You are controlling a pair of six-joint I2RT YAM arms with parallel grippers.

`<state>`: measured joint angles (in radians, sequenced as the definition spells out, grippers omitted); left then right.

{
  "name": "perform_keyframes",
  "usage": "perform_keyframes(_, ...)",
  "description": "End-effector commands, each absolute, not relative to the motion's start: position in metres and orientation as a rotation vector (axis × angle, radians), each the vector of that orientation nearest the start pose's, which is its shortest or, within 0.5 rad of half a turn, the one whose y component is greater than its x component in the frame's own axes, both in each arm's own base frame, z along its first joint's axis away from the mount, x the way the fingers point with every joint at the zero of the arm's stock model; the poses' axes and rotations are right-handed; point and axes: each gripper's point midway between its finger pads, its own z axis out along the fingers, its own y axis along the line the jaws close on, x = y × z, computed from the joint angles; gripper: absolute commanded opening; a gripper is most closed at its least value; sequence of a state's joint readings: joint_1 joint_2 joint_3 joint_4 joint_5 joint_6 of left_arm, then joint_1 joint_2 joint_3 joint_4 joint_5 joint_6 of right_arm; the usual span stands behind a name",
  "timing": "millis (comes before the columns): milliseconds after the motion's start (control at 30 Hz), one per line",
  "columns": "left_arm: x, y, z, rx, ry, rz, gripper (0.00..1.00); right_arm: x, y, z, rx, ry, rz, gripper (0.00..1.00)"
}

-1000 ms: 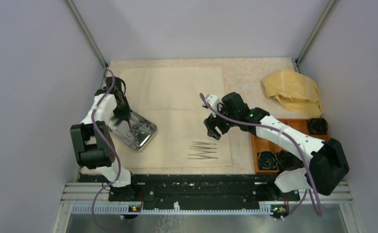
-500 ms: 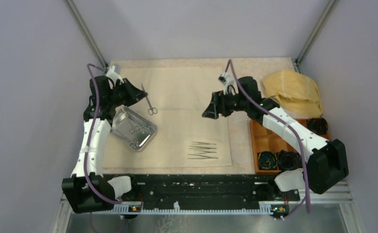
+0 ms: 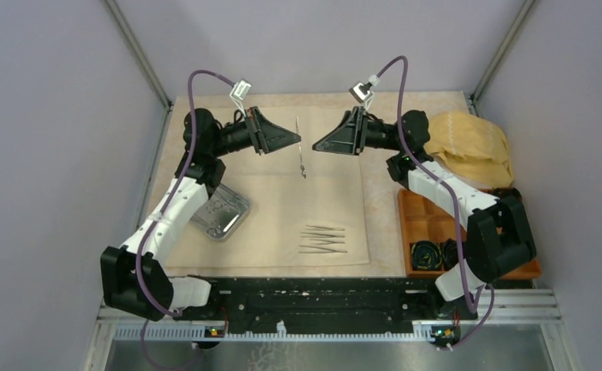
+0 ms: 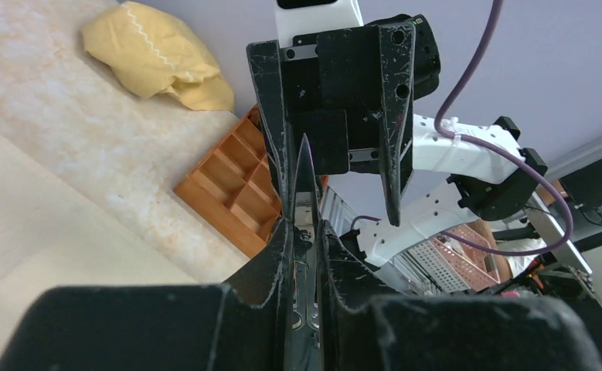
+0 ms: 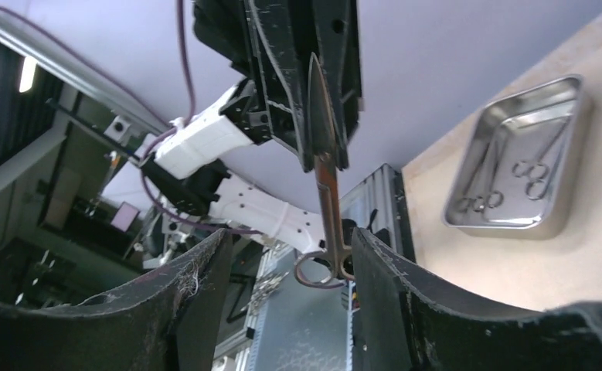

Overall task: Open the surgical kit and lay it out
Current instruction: Place the medical item in the surgical kit.

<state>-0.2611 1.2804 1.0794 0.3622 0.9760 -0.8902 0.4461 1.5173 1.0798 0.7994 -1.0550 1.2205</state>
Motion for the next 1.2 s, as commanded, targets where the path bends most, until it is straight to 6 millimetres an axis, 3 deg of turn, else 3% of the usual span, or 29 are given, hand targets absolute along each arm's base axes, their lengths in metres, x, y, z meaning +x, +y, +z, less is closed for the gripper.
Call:
perform_keyframes(0,0.276,-0.258,0.412,0.550,1.498,-1.592,0.00,0.240,0.316,0.384,-0.657,1.494,2.028,0.57)
perform_keyframes(500,0.268,-0.282,0.410,0.593,1.492,-1.638,0.00,0.242,0.329,0.366,-0.684,1.566,2.010,0.41)
perform_keyframes(700,0.270,-0.283,0.410,0.591,1.505,-1.623,0.00,0.241,0.328,0.363,-0.682,1.567,2.012,0.24)
perform_keyframes(833,0.273,-0.283,0.411,0.592,1.500,-1.607,0.00,0.241,0.328,0.360,-0.674,1.576,2.004,0.00)
perform_keyframes(900,0.278,-0.282,0.410,0.574,1.512,-1.569,0.01,0.244,0.328,0.355,-0.661,1.589,1.974,0.00)
perform_keyframes(933,0.283,-0.281,0.408,0.547,1.534,-1.539,0.11,0.247,0.328,0.351,-0.659,1.593,1.940,0.00)
perform_keyframes(1000,0.295,-0.274,0.403,0.475,1.579,-1.450,0.49,0.254,0.326,0.339,-0.658,1.618,1.826,0.00)
perform_keyframes(1033,0.301,-0.268,0.399,0.432,1.608,-1.384,0.60,0.261,0.325,0.329,-0.666,1.643,1.734,0.00)
perform_keyframes(1133,0.316,-0.243,0.391,0.315,1.661,-1.151,0.79,0.263,0.316,0.282,-0.843,1.733,1.437,0.00)
perform_keyframes(1167,0.322,-0.231,0.382,0.256,1.710,-1.068,0.82,0.257,0.307,0.256,-0.945,1.797,1.313,0.00)
